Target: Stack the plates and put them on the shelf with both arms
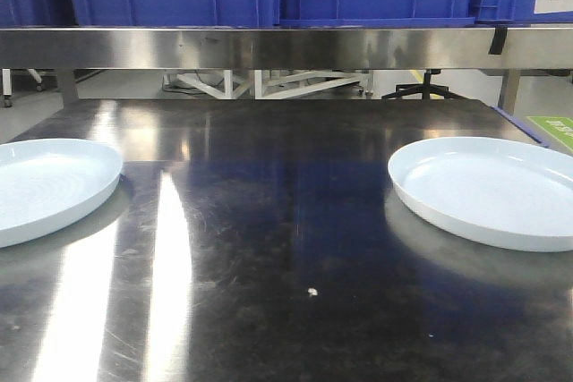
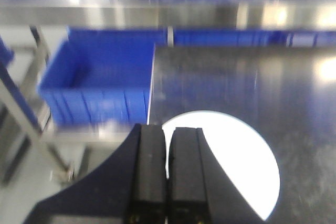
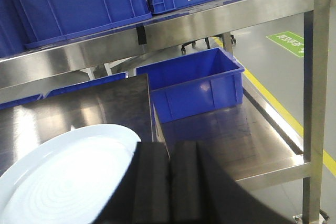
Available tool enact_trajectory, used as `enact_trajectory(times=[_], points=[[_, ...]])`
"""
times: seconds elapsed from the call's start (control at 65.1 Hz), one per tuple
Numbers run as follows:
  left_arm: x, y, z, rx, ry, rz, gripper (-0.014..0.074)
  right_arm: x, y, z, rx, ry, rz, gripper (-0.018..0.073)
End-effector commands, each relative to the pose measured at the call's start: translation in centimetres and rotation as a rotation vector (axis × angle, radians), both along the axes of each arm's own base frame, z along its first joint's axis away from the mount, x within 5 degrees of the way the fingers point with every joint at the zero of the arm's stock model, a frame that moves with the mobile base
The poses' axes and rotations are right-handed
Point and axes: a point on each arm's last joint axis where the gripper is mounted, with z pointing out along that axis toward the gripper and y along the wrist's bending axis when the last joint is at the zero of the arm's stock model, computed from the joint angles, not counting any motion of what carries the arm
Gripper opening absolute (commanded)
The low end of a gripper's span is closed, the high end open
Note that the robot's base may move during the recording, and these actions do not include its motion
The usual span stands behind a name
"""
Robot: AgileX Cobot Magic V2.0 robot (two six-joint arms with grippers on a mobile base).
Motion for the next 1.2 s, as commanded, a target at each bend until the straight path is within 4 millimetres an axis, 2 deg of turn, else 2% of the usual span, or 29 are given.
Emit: enact_trajectory(times=[0.0,0.092,0.215,0.907,1.184], points=[[2.4,-0.4,1.5,0.005,0.043,-0.010,0.0083,-0.2,0.0,0.9,-0.028,-0.100,-0.005,0.0047],[4.3,-0.9,1.2,-0.003,0.137,-0.020,0.0083,-0.2,0.0,0.9,-0.028,-0.100,-0.005,0.0047],[5.1,-1.3,0.6,-0.036,0.180,-0.030,0.0083,-0.2,0.0,0.9,-0.028,-0.100,-0.005,0.0047],[5.0,-1.4,0.2,-0.044,0.233,-0.031,0.0083,-0.2,0.0,0.9,-0.028,-0.100,-0.005,0.0047],[5.7,-1.4,-0.6,-0.039,0.282,-0.029,0.0083,-0.2,0.0,0.9,-0.028,-0.100,-0.005,0.0047]])
